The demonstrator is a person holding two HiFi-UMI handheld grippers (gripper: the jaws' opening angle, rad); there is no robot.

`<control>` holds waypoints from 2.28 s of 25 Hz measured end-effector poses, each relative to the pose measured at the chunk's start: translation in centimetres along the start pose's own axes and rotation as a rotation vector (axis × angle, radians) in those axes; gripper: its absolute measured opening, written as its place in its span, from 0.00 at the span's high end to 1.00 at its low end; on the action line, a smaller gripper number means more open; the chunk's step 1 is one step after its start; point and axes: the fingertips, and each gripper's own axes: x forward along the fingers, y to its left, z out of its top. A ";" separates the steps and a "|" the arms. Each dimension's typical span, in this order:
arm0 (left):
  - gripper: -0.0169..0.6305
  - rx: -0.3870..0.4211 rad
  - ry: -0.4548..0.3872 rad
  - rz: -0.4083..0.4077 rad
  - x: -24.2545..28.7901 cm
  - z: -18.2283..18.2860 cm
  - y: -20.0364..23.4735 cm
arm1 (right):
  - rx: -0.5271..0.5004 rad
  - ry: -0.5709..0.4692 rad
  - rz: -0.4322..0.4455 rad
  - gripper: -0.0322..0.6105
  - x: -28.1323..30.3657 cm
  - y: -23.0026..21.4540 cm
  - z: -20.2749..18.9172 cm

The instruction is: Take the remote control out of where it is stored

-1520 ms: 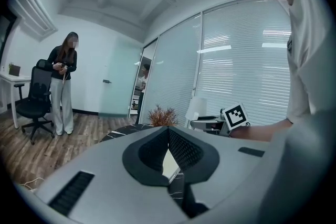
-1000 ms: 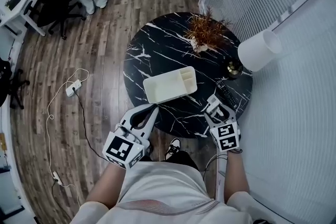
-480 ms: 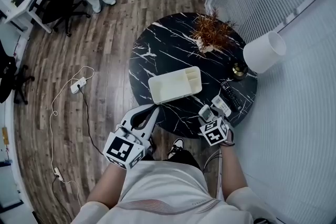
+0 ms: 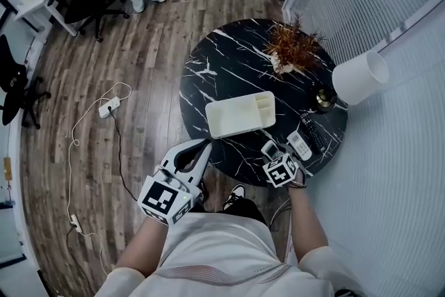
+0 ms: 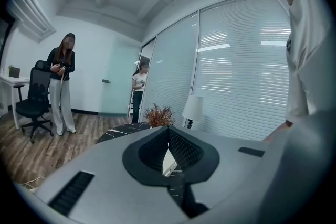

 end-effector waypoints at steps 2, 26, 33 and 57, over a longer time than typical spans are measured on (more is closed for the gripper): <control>0.96 0.000 -0.001 0.006 -0.1 0.1 0.2 | -0.001 0.006 0.003 0.55 0.4 0.1 -0.2; 0.96 0.016 -0.030 -0.049 0.1 1.3 -1.1 | 0.411 -0.556 -0.108 0.90 -13.8 -5.5 8.1; 0.96 0.028 -0.054 -0.086 0.6 2.2 -2.5 | 0.418 -0.809 -0.120 0.93 -23.0 -6.2 12.7; 0.96 0.036 -0.078 -0.087 0.1 2.9 -2.7 | 0.344 -0.935 -0.199 0.93 -28.2 -4.3 14.8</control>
